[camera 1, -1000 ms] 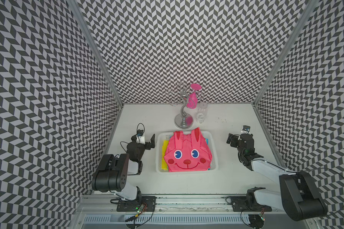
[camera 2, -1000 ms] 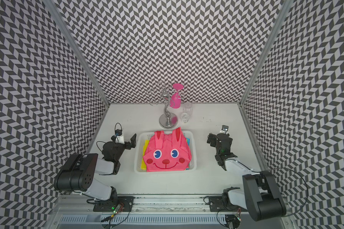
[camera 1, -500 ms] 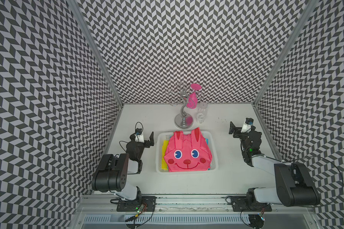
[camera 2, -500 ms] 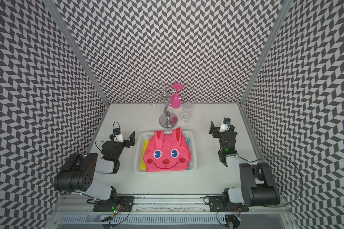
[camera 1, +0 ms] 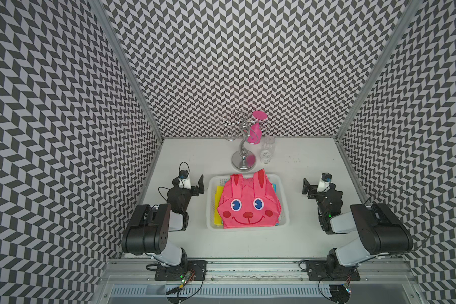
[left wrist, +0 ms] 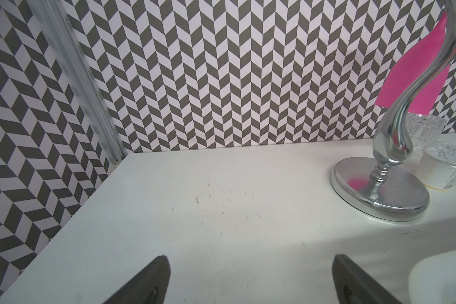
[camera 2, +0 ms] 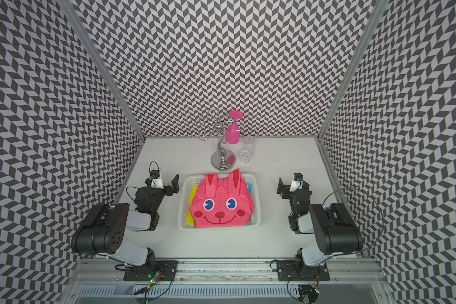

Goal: Put the folded raincoat in the basket
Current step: Reset both arms

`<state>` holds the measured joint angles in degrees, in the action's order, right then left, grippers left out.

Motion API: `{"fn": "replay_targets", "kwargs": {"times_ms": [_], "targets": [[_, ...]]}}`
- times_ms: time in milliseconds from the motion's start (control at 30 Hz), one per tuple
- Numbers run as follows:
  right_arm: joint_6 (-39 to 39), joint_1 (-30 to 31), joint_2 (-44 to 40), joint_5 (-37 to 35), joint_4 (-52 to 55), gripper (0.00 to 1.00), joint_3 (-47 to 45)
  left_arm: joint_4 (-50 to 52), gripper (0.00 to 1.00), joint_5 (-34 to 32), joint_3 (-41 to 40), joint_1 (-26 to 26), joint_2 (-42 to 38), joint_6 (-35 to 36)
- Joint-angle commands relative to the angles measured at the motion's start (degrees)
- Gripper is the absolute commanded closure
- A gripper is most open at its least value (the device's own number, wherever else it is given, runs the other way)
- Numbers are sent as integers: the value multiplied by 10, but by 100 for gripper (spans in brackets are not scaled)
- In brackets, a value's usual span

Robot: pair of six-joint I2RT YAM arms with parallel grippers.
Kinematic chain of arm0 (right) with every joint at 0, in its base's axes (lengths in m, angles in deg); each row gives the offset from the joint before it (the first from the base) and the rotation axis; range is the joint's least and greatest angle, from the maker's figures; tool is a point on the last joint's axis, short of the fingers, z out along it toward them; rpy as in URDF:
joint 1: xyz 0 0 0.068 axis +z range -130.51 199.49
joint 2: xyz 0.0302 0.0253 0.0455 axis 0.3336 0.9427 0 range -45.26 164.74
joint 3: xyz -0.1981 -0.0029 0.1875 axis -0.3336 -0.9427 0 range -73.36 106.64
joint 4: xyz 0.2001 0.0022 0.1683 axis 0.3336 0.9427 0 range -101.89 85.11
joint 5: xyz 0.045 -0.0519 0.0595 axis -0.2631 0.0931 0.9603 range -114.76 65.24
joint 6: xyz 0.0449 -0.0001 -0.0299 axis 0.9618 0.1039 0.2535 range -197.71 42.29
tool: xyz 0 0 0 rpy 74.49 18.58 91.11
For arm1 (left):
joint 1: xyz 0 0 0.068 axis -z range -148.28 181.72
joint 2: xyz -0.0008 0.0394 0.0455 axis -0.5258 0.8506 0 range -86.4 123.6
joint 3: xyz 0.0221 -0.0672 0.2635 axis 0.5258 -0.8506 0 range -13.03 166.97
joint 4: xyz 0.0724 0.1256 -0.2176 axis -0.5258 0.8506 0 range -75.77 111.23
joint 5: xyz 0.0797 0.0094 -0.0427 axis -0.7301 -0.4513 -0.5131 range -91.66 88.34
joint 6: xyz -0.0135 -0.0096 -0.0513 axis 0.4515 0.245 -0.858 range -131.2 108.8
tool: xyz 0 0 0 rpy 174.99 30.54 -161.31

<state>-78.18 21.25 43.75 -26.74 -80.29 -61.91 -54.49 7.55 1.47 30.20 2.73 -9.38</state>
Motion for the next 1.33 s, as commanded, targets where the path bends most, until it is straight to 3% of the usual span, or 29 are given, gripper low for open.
{"fn": "replay_targets", "kwargs": {"times_ms": [0, 400, 1300], "targets": [[-27, 9, -1, 21, -92, 0, 1, -13, 0, -5, 6, 3, -4, -1], [-16, 11, -8, 3, -27, 0, 36, -14, 1, -5, 4, 3, -5, 0], [-16, 12, -9, 1, -30, 0, 35, -13, 0, -10, 5, 5, -5, 1]]}}
